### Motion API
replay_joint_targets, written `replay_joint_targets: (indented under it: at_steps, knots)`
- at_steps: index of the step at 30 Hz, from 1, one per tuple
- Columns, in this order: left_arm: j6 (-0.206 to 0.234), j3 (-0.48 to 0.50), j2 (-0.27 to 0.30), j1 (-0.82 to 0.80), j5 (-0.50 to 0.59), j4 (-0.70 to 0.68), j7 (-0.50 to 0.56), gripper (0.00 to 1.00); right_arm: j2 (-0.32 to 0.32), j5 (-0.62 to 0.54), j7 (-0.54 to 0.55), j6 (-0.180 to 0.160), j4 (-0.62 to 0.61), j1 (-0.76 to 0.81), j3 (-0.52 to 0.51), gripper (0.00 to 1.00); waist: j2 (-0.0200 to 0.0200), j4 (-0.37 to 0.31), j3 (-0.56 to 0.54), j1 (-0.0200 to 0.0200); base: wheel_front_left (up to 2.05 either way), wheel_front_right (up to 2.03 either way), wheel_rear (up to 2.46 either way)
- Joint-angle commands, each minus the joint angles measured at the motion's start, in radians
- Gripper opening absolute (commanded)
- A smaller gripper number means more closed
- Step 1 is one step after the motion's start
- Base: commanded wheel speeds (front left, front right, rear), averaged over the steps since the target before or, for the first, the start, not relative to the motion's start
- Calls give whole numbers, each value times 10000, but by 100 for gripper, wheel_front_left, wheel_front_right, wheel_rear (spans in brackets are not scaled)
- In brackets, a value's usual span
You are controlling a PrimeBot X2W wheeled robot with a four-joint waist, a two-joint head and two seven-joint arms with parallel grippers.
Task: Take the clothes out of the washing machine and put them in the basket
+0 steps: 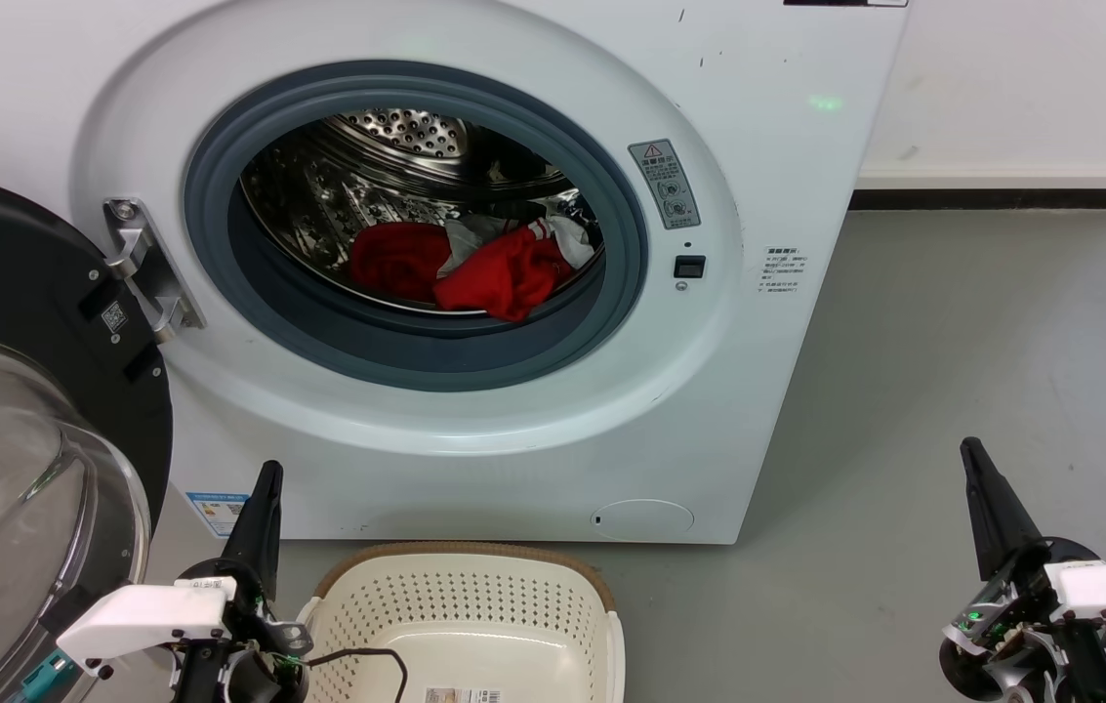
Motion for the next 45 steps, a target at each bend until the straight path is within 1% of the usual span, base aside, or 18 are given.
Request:
replay_joint_targets:
  at_steps: [1,22,23,27,33,39,45]
  knots:
    - [-24,26,-6,-62,-24,-4,43,0,33,-44,5,0,15,-126,4,0,-1,0,0,0,0,0,0]
    - [-24,26,-6,-62,-23,-5,45,0,33,-44,4,0,15,-126,5,0,-1,0,0,0,0,0,0]
    - [0,0,0,0,0,-1,-1,100,0,-1,-1,0,0,0,0,100,-1,0,0,0,0,0,0]
    - [4,-54,-25,269,1,309,-28,100,6,1,-10,0,296,253,18,100,-1,0,1,0,0,0,0]
    - [4,-63,-22,338,270,75,-340,100,7,-259,-326,0,231,365,39,100,-1,-1,6,0,0,0,0]
    - [37,3,-20,372,1265,-253,-629,100,7,-1250,-618,0,33,433,-60,100,-1,-7,18,0,0,0,0]
    - [265,-91,-18,444,2459,-713,-901,100,8,-2313,-893,0,-382,532,-98,100,-1,-16,38,0,0,0,0]
